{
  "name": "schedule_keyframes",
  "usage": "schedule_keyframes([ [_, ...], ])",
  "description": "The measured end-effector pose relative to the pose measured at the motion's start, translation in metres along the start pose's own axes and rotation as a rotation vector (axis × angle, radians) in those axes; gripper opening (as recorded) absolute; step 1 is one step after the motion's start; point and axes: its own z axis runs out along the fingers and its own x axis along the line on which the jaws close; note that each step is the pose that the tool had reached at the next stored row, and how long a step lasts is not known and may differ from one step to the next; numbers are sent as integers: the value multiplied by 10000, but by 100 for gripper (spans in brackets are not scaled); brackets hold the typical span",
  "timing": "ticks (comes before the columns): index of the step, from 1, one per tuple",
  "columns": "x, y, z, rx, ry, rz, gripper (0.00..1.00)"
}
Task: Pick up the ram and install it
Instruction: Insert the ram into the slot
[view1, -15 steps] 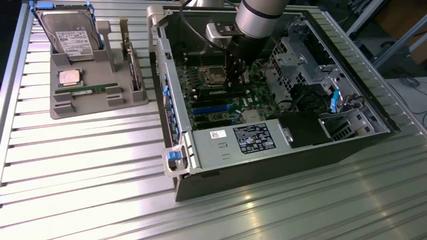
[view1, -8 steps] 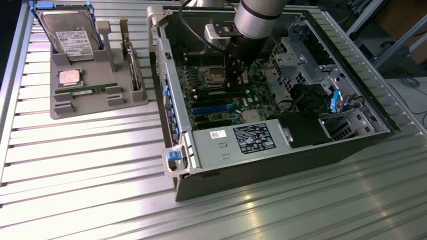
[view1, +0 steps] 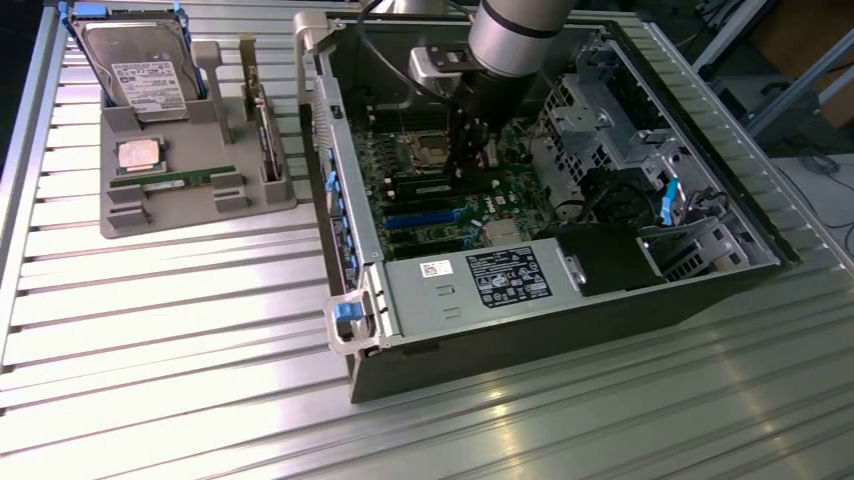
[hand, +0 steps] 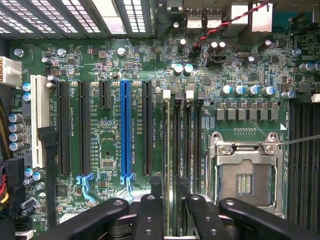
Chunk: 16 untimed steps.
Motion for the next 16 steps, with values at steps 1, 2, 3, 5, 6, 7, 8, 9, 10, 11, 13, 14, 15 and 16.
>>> schedule_keyframes([
  [1, -8, 2, -39, 2, 34, 3, 25],
  [2, -21, 4, -80, 5, 71, 4, 25],
  [3, -55, 6, -146, 10, 114, 5, 24],
  [5, -70, -39, -171, -8, 119, 6, 11],
  [6, -67, -154, -174, -93, 120, 5, 11],
  [7, -65, -239, -177, -149, 122, 3, 11],
  [8, -64, -289, -178, -183, 123, 4, 11],
  [9, -63, -346, -181, -221, 125, 2, 11],
  [10, -62, -417, -182, -267, 123, 2, 11],
  [11, -61, -480, -183, -306, 120, 1, 11],
  [13, -57, -634, -189, -402, 124, 0, 11],
  [14, -56, -780, -196, -446, 123, -2, 11],
  [15, -56, -822, -233, -448, 122, -2, 11],
  [16, -55, -837, -273, -448, 123, -1, 11],
])
